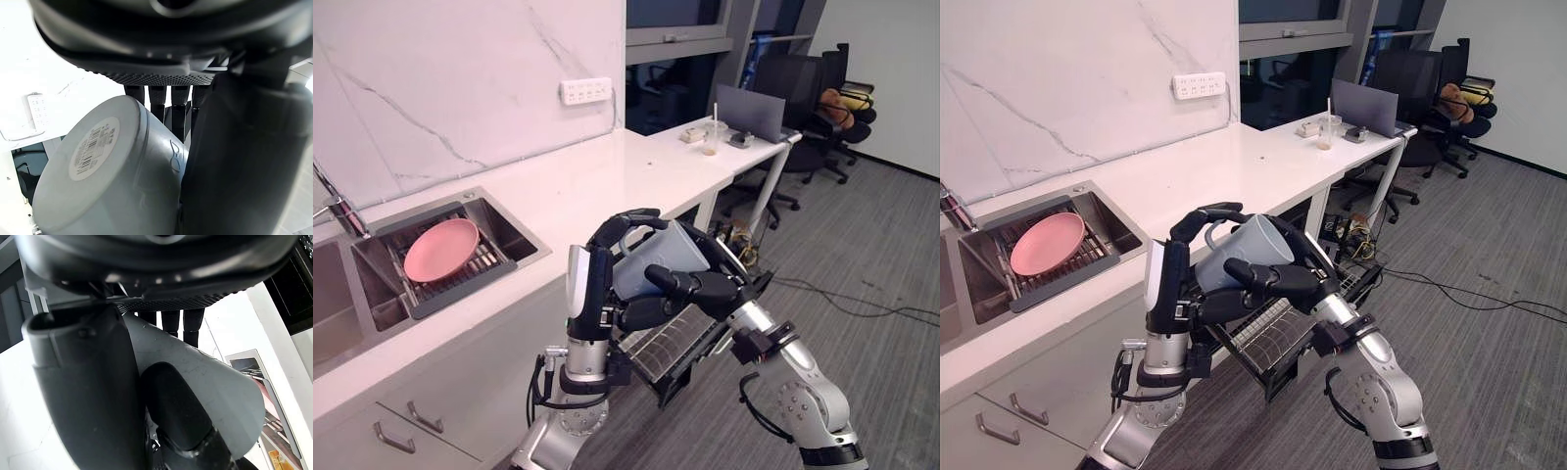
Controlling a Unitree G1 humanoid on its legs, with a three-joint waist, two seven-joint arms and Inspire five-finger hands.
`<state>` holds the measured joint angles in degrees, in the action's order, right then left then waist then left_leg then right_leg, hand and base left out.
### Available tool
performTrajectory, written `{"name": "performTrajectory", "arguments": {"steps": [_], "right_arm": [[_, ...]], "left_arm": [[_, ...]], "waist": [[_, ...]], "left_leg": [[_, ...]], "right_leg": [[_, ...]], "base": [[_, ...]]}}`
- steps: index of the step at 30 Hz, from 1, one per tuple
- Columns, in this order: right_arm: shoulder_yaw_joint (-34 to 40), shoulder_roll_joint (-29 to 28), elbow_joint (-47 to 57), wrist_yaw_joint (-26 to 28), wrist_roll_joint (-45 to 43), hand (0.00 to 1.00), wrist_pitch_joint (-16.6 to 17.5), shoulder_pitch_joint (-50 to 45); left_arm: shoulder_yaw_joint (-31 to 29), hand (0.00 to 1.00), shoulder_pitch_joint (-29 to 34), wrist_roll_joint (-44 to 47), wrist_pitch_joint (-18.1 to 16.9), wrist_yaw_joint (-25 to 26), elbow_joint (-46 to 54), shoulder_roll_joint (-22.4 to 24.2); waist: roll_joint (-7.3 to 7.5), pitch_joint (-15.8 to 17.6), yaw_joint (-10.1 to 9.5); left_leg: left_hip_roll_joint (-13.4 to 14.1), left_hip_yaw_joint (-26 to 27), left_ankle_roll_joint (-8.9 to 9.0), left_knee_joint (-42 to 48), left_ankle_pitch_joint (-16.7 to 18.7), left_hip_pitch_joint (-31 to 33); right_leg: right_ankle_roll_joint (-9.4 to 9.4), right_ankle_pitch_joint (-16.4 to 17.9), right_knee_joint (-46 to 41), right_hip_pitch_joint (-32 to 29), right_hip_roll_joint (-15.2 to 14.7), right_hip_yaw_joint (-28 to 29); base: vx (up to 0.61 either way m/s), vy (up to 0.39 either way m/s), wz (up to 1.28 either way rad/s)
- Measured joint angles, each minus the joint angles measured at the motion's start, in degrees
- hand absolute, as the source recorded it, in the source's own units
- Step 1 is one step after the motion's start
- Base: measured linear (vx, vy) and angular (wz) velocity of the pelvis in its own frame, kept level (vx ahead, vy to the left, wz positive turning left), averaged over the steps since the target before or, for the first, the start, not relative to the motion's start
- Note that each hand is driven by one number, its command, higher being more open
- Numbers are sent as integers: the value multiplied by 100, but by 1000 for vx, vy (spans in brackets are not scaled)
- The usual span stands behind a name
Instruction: Walk over to the sink, pick up the cup, carry it to the dishwasher, place the cup inside the dishwasher, then close the dishwasher door
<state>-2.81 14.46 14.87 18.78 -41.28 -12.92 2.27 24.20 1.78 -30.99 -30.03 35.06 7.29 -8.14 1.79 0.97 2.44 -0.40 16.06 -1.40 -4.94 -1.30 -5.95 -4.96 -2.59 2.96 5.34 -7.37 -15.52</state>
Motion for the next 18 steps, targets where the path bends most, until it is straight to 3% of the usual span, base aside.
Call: {"name": "performTrajectory", "arguments": {"steps": [3, 4, 10, 14, 18], "right_arm": [[-45, 9, 2, -29, 54, 0, 120, 1], [-58, 10, 2, -41, 95, 0, 172, 1], [-128, -132, 4, -429, 97, 0, 362, 2], [23, -452, -19, -851, 43, 0, 474, -1], [328, -664, -23, -960, -351, 0, 787, -12]], "left_arm": [[6, 0, -1, -143, 0, 129, 0, -9], [6, 100, -1, -172, 2, 148, 0, -9], [280, 100, -11, -201, -9, 17, 4, -34], [542, 100, -7, -351, -204, -169, 169, -35], [306, 100, 25, -365, -394, -166, 229, -23]], "waist": [[4, 2, 0], [4, 2, 0], [9, 5, 0], [17, 11, 0], [17, 14, 5]], "left_leg": [[0, 0, 0, 0, -1, 0], [-1, 0, 0, 0, -1, 0], [-2, 0, 0, 1, -1, 1], [-1, 11, 1, 0, 1, 2], [13, 23, 4, 0, 3, 0]], "right_leg": [[0, 0, 0, 0, 0, 0], [-1, -1, 0, 0, -1, 0], [-5, -3, 2, -1, -3, 0], [-6, -4, 9, -4, -1, 8], [-5, -6, 28, -5, 16, 18]], "base": [[0, 0, 0], [0, 0, 0], [0, 0, 0], [0, 0, 0], [0, 0, 0]]}}
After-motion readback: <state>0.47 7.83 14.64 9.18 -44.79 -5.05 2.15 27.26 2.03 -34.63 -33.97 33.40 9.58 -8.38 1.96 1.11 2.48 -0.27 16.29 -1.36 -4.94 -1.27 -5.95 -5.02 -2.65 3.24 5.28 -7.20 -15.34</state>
